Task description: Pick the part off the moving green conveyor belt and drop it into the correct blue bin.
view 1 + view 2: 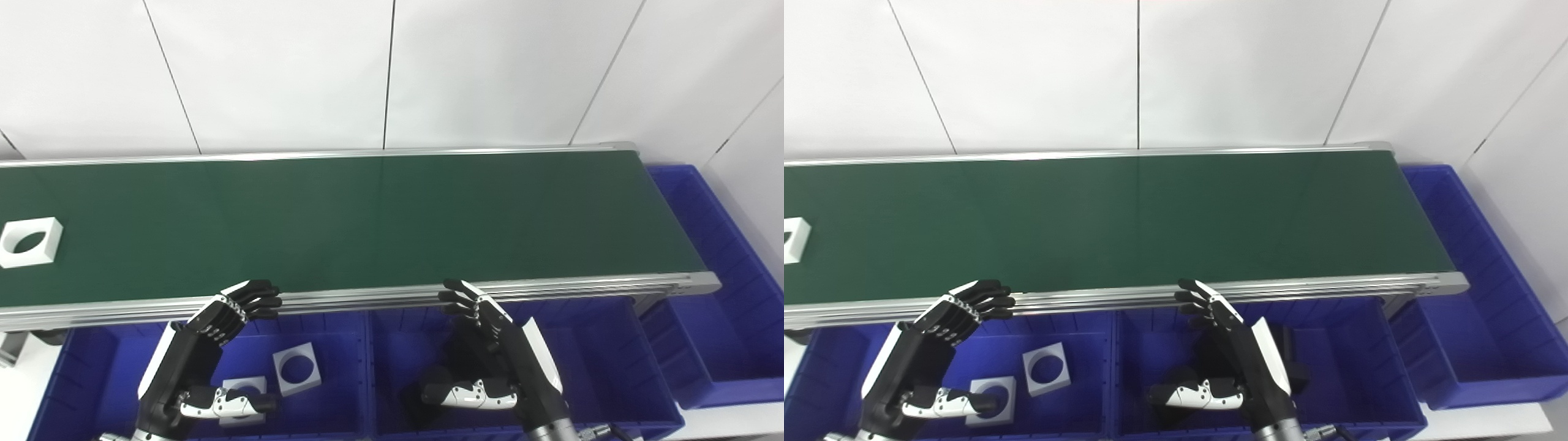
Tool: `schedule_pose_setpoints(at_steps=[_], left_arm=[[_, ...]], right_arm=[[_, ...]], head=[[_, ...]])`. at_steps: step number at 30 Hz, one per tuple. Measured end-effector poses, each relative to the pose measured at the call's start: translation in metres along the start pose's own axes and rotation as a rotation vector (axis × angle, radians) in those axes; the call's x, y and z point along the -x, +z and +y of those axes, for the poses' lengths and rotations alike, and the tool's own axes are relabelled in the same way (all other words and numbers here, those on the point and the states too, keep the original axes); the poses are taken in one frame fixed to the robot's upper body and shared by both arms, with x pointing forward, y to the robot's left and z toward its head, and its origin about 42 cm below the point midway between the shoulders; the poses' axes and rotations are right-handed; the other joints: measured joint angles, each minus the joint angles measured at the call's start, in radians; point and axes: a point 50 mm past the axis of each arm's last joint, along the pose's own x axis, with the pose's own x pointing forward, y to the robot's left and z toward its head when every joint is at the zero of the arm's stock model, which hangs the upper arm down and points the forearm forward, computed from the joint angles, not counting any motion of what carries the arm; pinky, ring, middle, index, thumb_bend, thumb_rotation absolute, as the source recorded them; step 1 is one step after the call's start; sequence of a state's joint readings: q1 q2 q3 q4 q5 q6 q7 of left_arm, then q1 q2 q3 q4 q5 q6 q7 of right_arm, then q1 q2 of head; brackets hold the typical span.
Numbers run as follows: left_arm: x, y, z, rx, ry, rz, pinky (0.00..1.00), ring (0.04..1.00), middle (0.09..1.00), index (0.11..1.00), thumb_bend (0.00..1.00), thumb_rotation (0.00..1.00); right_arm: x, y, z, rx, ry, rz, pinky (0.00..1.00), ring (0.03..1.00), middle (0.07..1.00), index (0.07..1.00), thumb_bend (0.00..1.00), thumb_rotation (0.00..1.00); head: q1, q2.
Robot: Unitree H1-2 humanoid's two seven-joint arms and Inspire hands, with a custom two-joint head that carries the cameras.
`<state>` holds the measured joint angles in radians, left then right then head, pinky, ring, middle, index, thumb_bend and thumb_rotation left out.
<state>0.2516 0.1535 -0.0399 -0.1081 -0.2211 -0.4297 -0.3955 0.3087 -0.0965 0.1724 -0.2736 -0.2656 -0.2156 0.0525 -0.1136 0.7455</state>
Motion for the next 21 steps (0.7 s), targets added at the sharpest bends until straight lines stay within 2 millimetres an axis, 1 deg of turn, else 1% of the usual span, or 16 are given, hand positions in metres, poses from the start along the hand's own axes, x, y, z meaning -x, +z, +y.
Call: schedule_pose_setpoints(at_steps=[2, 4, 5, 6, 7, 8, 9, 10, 11, 13, 14, 15, 16, 21], left_arm=[[0.0, 0.0, 0.0, 0.001, 0.0, 0.001, 0.71, 0.75, 0.79, 0.791, 0.92, 0.17], [0.0, -0.002, -0.002, 0.006, 0.0, 0.004, 0.71, 0.749, 0.788, 0.791, 0.92, 0.16], [0.0, -0.002, -0.002, 0.009, 0.0, 0.006, 0.71, 0.748, 0.788, 0.791, 0.92, 0.16], [0.0, -0.003, -0.004, 0.012, 0.0, 0.008, 0.7, 0.744, 0.782, 0.782, 0.92, 0.15], [-0.001, -0.004, -0.007, 0.016, 0.002, 0.008, 0.71, 0.744, 0.779, 0.778, 0.92, 0.14], [-0.002, -0.005, -0.01, 0.024, 0.005, 0.007, 0.71, 0.746, 0.777, 0.77, 0.93, 0.14], [-0.003, -0.006, -0.016, 0.032, 0.005, 0.005, 0.71, 0.751, 0.778, 0.767, 0.94, 0.14], [-0.005, -0.007, -0.022, 0.034, 0.012, 0.008, 0.71, 0.751, 0.778, 0.767, 0.94, 0.14], [-0.006, -0.008, -0.026, 0.04, 0.013, 0.008, 0.71, 0.756, 0.781, 0.767, 0.93, 0.13], [-0.008, -0.009, -0.036, 0.041, -0.004, 0.012, 0.72, 0.763, 0.786, 0.767, 0.93, 0.13], [-0.008, -0.009, -0.038, 0.036, -0.009, 0.015, 0.72, 0.765, 0.788, 0.768, 0.93, 0.13], [-0.008, -0.009, -0.039, 0.031, -0.009, 0.017, 0.72, 0.767, 0.79, 0.769, 0.93, 0.14], [-0.008, -0.009, -0.039, 0.024, -0.007, 0.019, 0.73, 0.771, 0.794, 0.771, 0.93, 0.15], [-0.01, -0.01, -0.044, 0.014, 0.002, 0.023, 0.73, 0.778, 0.801, 0.776, 0.92, 0.16]], right_arm=[[0.0, 0.0, 0.0, 0.0, 0.0, 0.0, 0.7, 0.759, 0.807, 0.857, 0.99, 0.35], [0.001, 0.0, -0.001, -0.002, 0.001, 0.001, 0.7, 0.762, 0.807, 0.861, 0.99, 0.35], [0.001, -0.001, -0.002, -0.003, 0.002, 0.001, 0.7, 0.763, 0.807, 0.862, 0.99, 0.35], [0.001, -0.001, -0.003, -0.004, 0.004, 0.002, 0.71, 0.764, 0.808, 0.863, 0.97, 0.32], [0.002, -0.002, -0.005, -0.005, 0.005, 0.003, 0.72, 0.763, 0.806, 0.862, 0.97, 0.31], [0.003, -0.003, -0.008, -0.009, 0.004, 0.003, 0.71, 0.751, 0.794, 0.856, 0.97, 0.29], [0.005, -0.004, -0.012, -0.01, 0.001, -0.004, 0.71, 0.746, 0.789, 0.852, 0.97, 0.28], [0.006, -0.006, -0.016, -0.007, -0.004, -0.012, 0.71, 0.745, 0.788, 0.851, 0.97, 0.28], [0.007, -0.007, -0.019, -0.003, -0.007, -0.012, 0.71, 0.743, 0.786, 0.85, 0.98, 0.27], [0.008, -0.009, -0.023, 0.0, -0.013, -0.011, 0.71, 0.74, 0.783, 0.85, 0.97, 0.27], [0.008, -0.009, -0.023, -0.002, -0.014, -0.014, 0.71, 0.739, 0.782, 0.85, 0.97, 0.27], [0.008, -0.009, -0.024, -0.005, -0.015, -0.019, 0.71, 0.741, 0.783, 0.85, 0.97, 0.26], [0.008, -0.009, -0.024, -0.006, -0.015, -0.022, 0.71, 0.746, 0.785, 0.849, 0.97, 0.25], [0.008, -0.009, -0.027, 0.005, -0.011, -0.02, 0.71, 0.752, 0.787, 0.848, 0.97, 0.23]], head=[[0.061, -0.014], [0.071, -0.017], [0.101, -0.023], [0.101, -0.023], [0.192, -0.047], [0.259, -0.07], [0.278, -0.077], [0.278, -0.077], [0.323, -0.096], [0.324, -0.097], [0.342, -0.104], [0.342, -0.104], [0.359, -0.115], [0.362, -0.123]])
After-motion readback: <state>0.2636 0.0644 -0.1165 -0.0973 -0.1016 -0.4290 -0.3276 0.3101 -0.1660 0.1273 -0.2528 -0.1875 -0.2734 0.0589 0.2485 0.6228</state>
